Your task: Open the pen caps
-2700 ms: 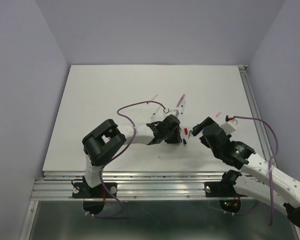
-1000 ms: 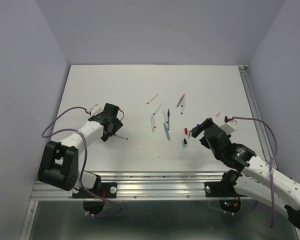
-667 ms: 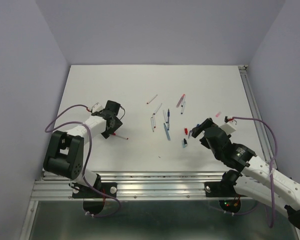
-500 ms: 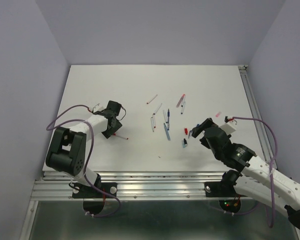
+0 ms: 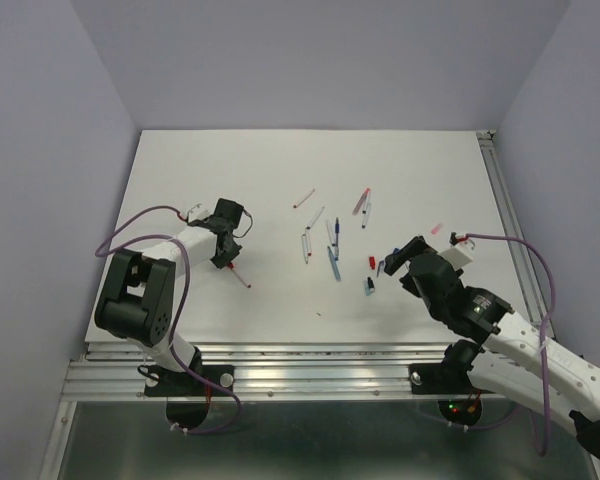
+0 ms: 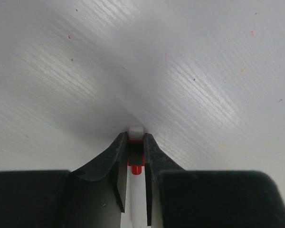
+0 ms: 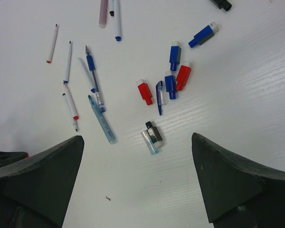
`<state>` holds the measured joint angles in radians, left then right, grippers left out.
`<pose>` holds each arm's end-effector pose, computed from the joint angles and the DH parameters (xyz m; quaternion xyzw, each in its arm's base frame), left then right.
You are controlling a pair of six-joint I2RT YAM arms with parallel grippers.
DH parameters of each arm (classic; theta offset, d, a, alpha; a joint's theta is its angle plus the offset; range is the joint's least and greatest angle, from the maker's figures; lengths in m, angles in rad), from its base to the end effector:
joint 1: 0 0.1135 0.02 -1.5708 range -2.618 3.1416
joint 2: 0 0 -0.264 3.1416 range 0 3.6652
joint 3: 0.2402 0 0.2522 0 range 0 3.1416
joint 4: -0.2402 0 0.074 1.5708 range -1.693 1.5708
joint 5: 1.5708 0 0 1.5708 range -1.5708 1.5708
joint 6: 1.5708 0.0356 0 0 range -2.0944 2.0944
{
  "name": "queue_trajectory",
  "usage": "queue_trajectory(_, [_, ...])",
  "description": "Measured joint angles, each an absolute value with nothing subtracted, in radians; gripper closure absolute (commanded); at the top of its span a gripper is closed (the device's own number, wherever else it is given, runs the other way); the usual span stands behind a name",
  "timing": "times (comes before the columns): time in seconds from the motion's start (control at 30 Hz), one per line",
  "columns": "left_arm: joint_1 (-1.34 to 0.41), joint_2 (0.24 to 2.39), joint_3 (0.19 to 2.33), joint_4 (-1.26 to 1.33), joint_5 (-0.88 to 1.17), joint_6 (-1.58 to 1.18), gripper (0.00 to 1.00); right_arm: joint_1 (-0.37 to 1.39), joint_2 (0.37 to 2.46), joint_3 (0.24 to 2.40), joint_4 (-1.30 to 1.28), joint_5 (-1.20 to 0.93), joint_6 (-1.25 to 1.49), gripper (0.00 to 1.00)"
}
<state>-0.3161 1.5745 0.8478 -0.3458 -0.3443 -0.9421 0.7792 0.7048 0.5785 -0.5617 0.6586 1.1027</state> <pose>0.2844 -0.0804 0.1651 -0.3342 0.8954 -0.0087 0.2941 0.1209 0.0888 0.2483 0.2741 0.8222 0.1545 0.4744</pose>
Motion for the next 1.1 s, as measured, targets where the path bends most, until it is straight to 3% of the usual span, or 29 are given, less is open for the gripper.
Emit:
queue_trajectory(0.2, [-0.312, 1.572, 0.839, -0.294, -0.302, -0.921, 1.00, 0.779, 0.665, 0.579, -0.555, 0.643, 1.075, 0.00])
queue_trajectory(0.37, [-0.325, 1.442, 0.709, -0.191, -0.158, -0.919, 1.00, 0.779, 0.664, 0.535, -0.399, 0.471, 0.934, 0.00])
queue_trajectory(0.53, [-0.428, 1.257, 0.632, -0.148, -0.091, -0.947, 1.00, 0.778, 0.856, 0.526, -0.127, 0.106, 0.808, 0.00])
queue_trajectory(0.7, [-0.592, 1.115, 0.628, -0.090, -0.082, -1.011, 1.00, 0.790, 1.031, 0.525, 0.080, -0.121, 0.789, 0.00])
queue_trajectory(1.1, [-0.780, 1.089, 0.616, -0.054, -0.138, -1.140, 1.00, 0.870, 1.220, 0.532, 0.280, -0.245, 0.789, 0.11])
